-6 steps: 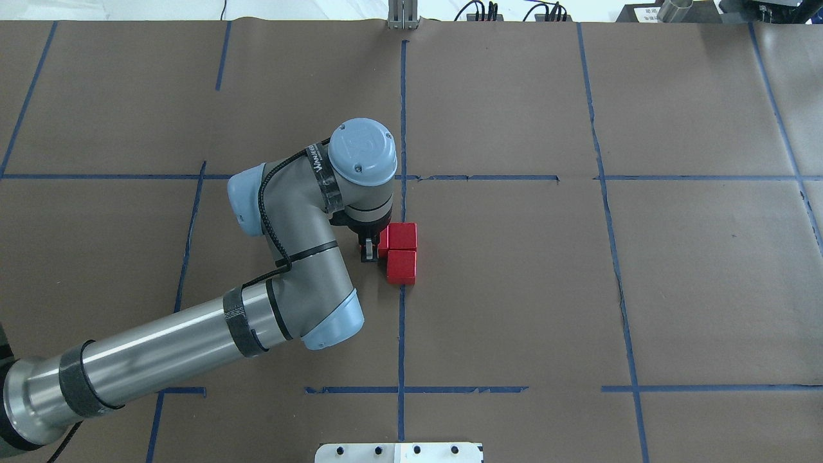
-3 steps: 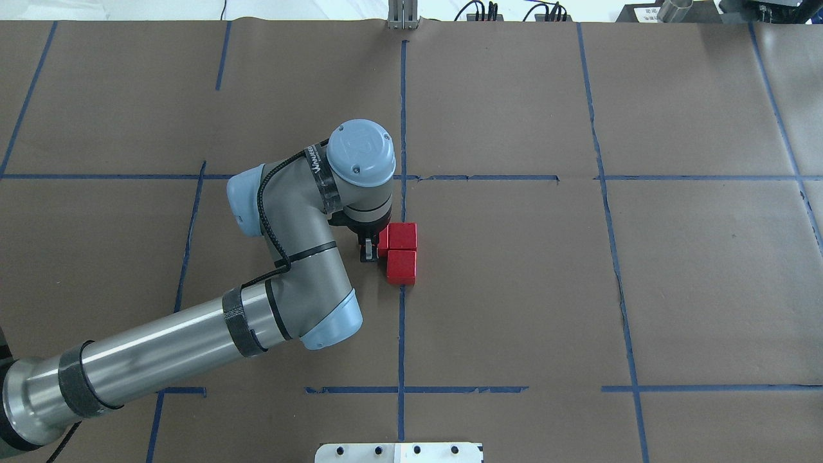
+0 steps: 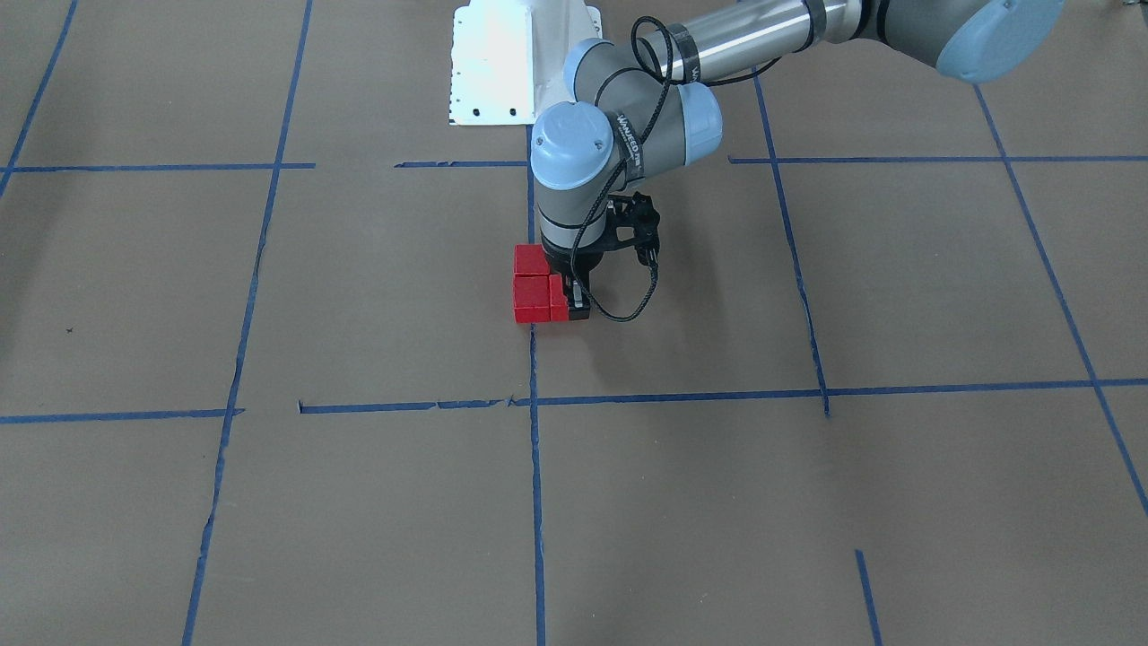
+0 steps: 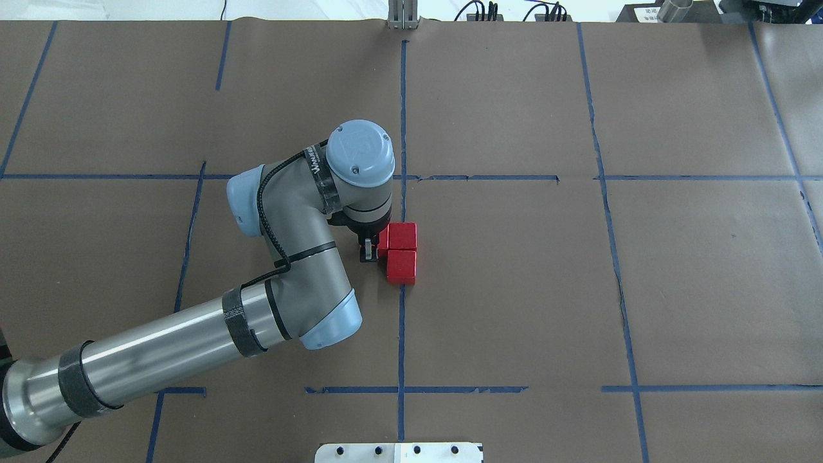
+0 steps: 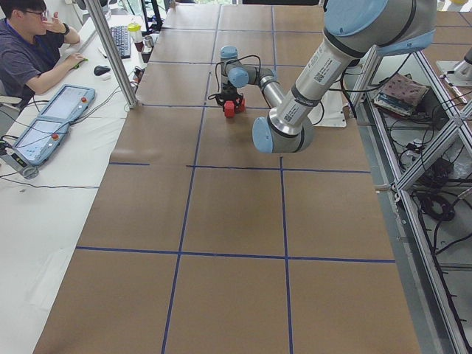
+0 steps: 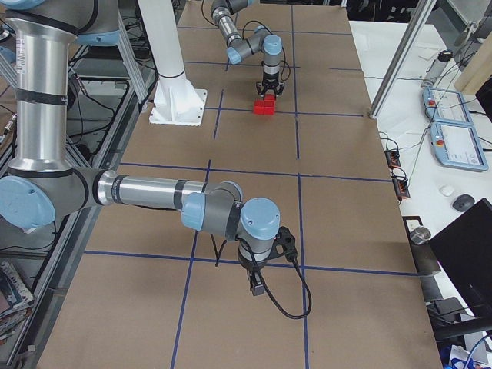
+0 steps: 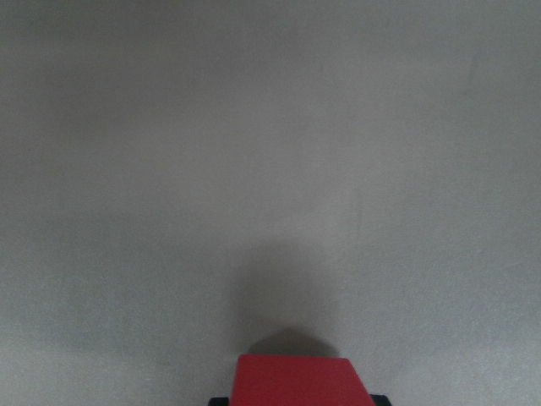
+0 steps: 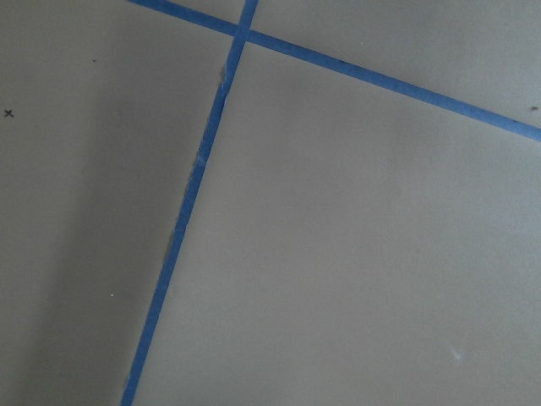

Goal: Form red blocks into L shape at center
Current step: 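Set the cube beside the farther center cube and open the left gripper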

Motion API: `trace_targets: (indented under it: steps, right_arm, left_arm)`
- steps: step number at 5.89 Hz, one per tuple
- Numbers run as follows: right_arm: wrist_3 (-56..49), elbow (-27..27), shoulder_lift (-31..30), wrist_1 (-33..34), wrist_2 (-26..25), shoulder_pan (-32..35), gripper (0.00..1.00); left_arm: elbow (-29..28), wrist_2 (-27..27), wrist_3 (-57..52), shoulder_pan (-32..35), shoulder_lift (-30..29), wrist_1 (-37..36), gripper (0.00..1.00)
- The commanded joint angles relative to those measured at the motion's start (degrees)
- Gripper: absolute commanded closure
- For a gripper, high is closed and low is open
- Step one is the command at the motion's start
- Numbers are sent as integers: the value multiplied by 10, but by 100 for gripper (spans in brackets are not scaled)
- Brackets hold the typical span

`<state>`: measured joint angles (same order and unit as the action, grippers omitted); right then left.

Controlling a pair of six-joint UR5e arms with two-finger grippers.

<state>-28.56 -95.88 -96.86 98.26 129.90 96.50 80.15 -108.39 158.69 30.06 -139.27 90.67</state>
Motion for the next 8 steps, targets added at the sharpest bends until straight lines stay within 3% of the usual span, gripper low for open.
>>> trace_targets:
  steps: [1,3,5,6,8]
  right_arm:
    - [0,0,0,0,0,0,0]
    - [1,-3,0,0,0,0,0]
    - [2,-3,0,1,0,0,0]
    - [2,-2,0,1,0,0,0]
    - [4,-1,0,1,1,0,1]
  left_arm:
    - [3,-1,-64,1,1,-6,0]
    - [22,-2,-66,10,0,-12,0]
    - [112,-43,-141,29,30,-63,0]
    - [199,-47,-230,39,98,-65,0]
    - [299,-48,-470,68,206,-66,0]
